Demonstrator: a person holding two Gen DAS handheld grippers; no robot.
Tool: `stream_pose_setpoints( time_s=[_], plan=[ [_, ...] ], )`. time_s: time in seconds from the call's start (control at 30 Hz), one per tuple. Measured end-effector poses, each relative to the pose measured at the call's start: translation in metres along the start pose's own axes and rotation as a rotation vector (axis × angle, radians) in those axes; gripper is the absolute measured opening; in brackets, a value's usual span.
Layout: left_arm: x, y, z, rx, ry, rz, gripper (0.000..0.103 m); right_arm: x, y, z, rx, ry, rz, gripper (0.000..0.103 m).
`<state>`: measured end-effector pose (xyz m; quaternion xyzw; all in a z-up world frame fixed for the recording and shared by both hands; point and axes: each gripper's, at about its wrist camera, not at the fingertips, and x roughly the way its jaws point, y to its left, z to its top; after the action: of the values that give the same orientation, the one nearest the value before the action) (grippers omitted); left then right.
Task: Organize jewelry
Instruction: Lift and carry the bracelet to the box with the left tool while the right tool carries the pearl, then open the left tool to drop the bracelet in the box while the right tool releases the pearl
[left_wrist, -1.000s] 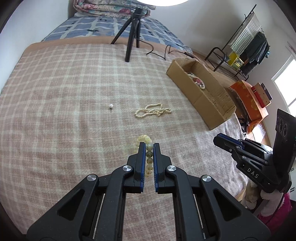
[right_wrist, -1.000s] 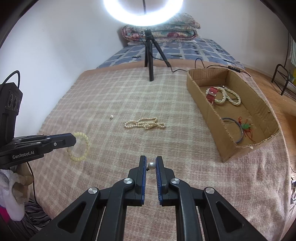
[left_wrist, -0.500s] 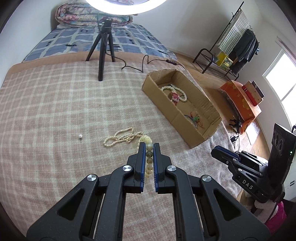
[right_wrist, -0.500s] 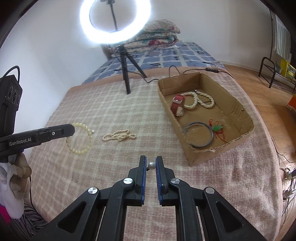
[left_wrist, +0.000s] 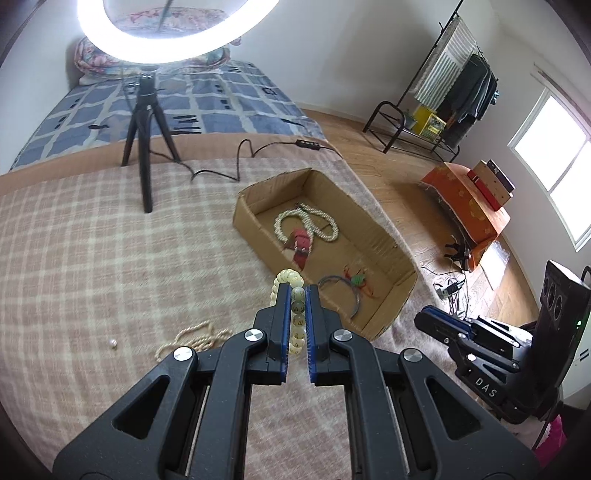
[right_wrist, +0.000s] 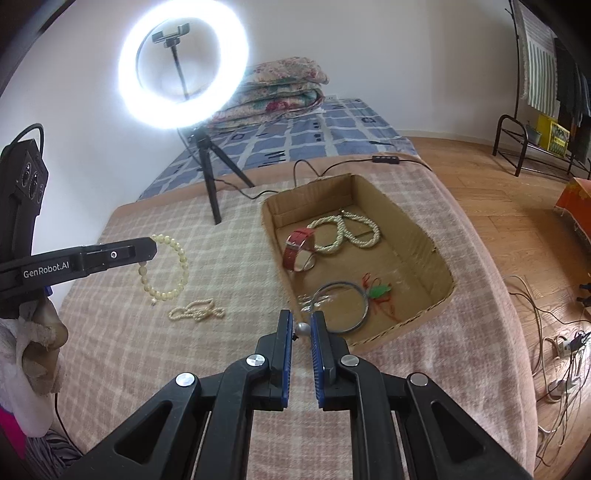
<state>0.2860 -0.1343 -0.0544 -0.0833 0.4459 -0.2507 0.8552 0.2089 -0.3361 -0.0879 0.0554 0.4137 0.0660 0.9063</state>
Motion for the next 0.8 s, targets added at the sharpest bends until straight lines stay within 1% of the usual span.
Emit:
stream_pose_setpoints(
  time_s=[0.27,0.5,0.63,0.8],
  plan=[
    [0.030,-0.026,0.024,0.015,-0.003,-0.023,0.005,0.009,-0.025,0.015,0.015,-0.005,-0.041,0.008],
    [0.059,-0.048,0.045,0.038,0.001,-0.028,0.005,0.024,-0.057,0.020,0.065,0.017,-0.074,0.008],
    [0.078,-0.056,0.059,0.043,0.005,-0.025,0.005,0.032,-0.067,0.019,0.083,0.037,-0.075,0.008],
    [0.102,-0.059,0.072,0.037,0.017,-0.022,0.005,0.041,-0.067,0.017,0.081,0.058,-0.063,0.008]
  ],
)
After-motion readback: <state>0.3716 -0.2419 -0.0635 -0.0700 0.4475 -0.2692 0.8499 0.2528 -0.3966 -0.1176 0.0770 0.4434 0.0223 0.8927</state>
